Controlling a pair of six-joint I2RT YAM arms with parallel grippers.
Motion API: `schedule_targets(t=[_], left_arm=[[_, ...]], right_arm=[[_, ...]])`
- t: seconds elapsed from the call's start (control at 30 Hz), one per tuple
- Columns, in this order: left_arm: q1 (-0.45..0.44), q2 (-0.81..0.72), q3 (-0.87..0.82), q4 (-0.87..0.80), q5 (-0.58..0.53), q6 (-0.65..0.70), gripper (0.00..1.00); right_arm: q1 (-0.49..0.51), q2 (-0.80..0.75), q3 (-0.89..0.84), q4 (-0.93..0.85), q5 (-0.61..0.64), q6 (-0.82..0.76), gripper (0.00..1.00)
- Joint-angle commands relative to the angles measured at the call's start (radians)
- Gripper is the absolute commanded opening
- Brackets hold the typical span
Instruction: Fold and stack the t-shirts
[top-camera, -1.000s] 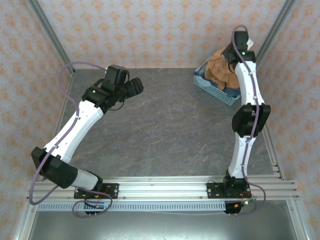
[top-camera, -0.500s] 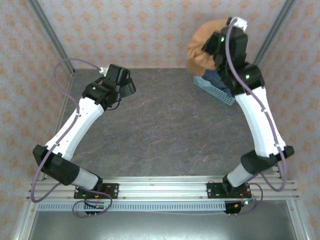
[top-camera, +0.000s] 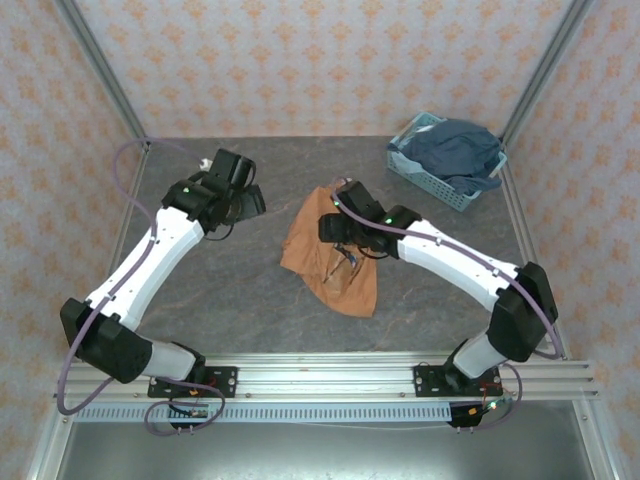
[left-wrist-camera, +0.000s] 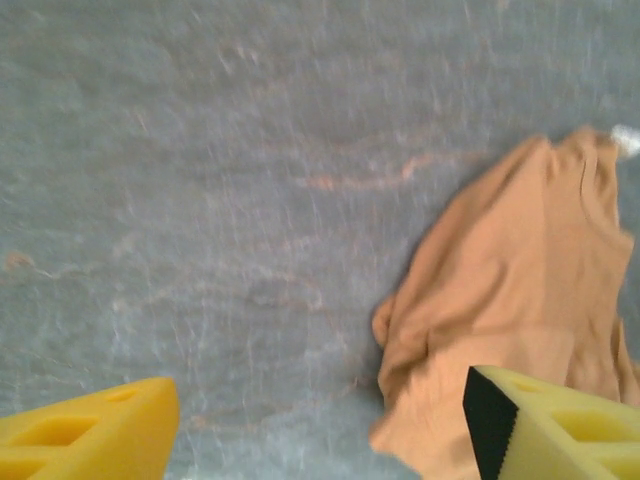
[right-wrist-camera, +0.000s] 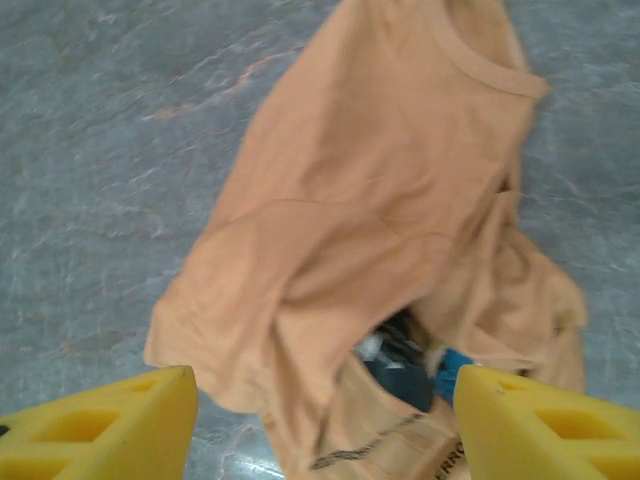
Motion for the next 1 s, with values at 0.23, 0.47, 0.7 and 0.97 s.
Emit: schedule_targets(t=[0.23, 0.47, 0.7, 0.97], left_arm=[[-0.267, 0.129, -0.099, 0.100, 0.167, -0.062, 0.75], [-0.292, 0.272, -0.118, 0.172, 0.101, -0.186, 0.81], [-0.271, 0.399, -0.021, 0.198, 0.130, -0.083, 0.74], [-0.270, 0.510, 0.038, 0.165, 0.130, 0.005, 0.64]], right_arm=[[-0.280, -0.072, -0.115, -0.031, -0.037, 0.121, 0.58], [-0.288, 0.049, -0.160, -0.001, -0.198, 0.140, 0.52], [-0.211, 0.033, -0.274, -0.050, -0.247, 0.089, 0.53], [-0.125, 0.071, -0.337, -0.108, -0.332, 0.043, 0.56]])
